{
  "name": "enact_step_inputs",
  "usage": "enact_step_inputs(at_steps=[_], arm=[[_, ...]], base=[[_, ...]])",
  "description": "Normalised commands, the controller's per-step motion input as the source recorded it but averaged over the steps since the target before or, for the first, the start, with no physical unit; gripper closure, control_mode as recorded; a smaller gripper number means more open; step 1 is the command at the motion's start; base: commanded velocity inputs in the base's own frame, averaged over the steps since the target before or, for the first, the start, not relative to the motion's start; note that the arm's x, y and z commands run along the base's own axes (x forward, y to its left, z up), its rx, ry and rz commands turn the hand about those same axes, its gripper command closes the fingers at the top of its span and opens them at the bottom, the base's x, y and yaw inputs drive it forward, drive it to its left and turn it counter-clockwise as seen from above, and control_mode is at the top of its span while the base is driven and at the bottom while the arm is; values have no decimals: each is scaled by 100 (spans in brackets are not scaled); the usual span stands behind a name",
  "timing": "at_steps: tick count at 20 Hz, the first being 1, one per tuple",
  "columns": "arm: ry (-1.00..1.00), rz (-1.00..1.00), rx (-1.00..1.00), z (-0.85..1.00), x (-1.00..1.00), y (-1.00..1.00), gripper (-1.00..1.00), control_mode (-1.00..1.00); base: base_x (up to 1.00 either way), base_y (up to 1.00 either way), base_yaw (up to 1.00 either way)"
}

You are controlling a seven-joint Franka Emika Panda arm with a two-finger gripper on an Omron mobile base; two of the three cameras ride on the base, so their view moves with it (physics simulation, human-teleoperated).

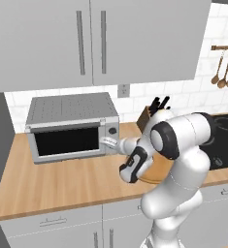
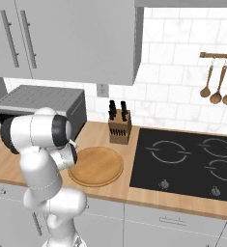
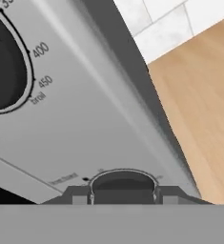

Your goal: Pick up the kebab skewer and baguette bread, and place them inside the toaster oven. Close the toaster oven door and start by setting the timer.

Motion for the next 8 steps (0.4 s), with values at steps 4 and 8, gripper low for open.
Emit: enact_step_inputs(at_steps=[4,8], arm=[[0,0,11,-7,0,0,100,-100],[0,0,10,-11,0,0,100,-100]], base=[[0,0,0],[0,0,0]])
